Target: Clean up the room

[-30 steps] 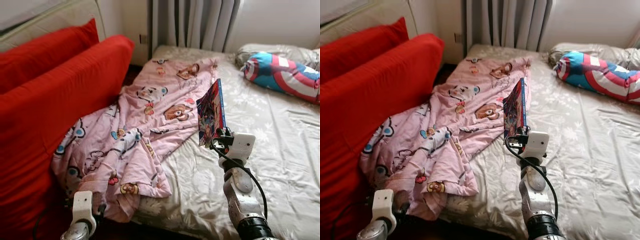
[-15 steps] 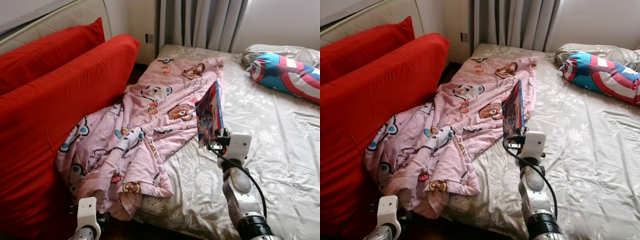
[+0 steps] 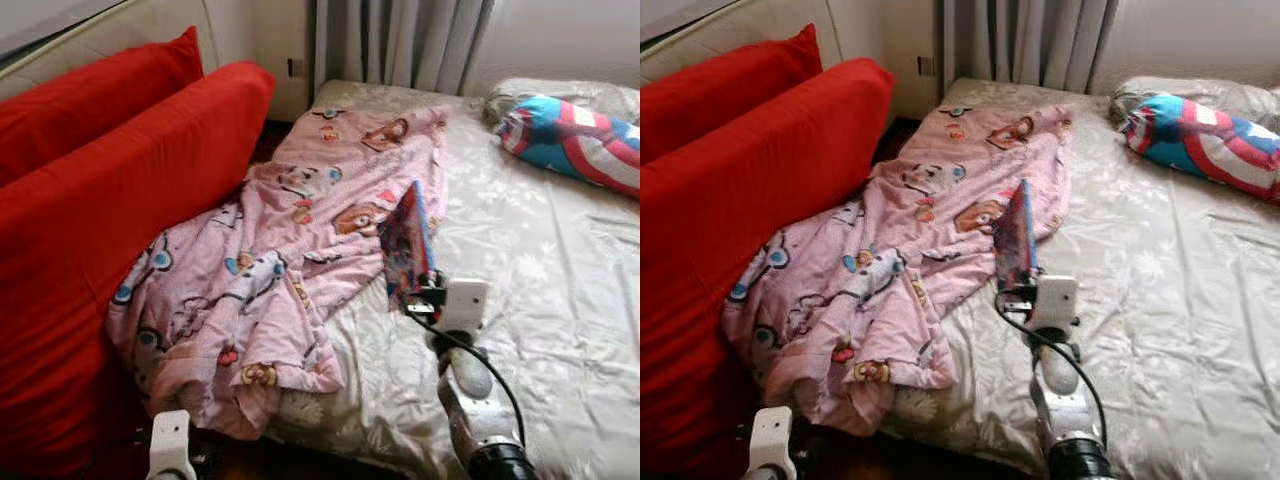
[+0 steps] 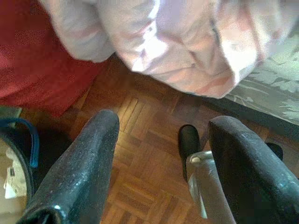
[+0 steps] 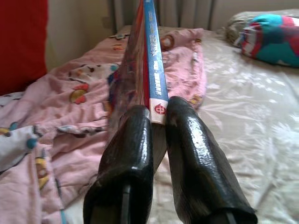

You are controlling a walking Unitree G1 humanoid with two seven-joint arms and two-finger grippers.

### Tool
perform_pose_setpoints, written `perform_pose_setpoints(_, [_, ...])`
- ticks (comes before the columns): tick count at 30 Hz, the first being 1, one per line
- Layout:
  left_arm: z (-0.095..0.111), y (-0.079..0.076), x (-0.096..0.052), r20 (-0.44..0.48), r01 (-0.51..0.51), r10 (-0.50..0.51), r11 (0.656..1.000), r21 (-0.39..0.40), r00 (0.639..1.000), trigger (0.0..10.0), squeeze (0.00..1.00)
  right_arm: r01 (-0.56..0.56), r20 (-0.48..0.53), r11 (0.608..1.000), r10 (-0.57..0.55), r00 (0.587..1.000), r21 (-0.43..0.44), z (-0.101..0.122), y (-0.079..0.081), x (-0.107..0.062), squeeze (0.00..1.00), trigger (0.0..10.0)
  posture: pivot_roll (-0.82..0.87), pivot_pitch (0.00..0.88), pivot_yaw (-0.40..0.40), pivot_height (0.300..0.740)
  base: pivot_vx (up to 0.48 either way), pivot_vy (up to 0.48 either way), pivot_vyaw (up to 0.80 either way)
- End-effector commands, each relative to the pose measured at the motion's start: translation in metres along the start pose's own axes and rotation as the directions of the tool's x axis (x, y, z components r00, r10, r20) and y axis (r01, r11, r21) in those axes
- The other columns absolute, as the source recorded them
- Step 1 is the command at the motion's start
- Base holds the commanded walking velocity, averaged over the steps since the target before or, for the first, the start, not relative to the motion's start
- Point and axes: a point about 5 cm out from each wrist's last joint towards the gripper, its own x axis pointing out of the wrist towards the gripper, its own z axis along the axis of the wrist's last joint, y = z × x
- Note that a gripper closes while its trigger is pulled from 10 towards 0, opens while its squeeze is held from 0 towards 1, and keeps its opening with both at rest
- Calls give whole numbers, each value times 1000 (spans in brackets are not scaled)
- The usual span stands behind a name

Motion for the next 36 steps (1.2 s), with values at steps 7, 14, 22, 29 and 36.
perform_pose_setpoints(7, [-11, -2, -2, -49, 2, -2, 1000, -7, 999, 10000, 0, 12, 37, 1000, -12, 999, -13, 7, -5, 1, 0, 10000, 15, 190, -8, 740, 0, 0, -779])
perform_pose_setpoints(14, [-11, -7, -2, -49, 6, -7, 1000, -11, 999, 10000, 0, 5, 33, 1000, -4, 999, -17, 6, -3, 1, 0, 10000, 13, 193, -10, 740, 0, 0, -770])
perform_pose_setpoints(22, [-14, -6, -3, -66, 13, -12, 1000, 14, 998, 10000, 0, 2, 42, 1000, -1, 999, -25, 7, -3, 1, 0, 10000, 12, 194, -10, 740, 0, 0, -192])
perform_pose_setpoints(29, [-18, -3, -4, -74, 15, -13, 999, 29, 997, 10000, 0, -7, 45, 999, 9, 999, -31, 7, -2, 0, 0, 10000, 9, 200, -10, 740, 0, -139, 0])
perform_pose_setpoints(36, [-19, -4, -4, -74, 19, -16, 999, 37, 997, 10000, 0, -6, 42, 999, 8, 999, -35, 6, -2, 0, 0, 10000, 8, 200, -10, 740, 0, -301, 0])
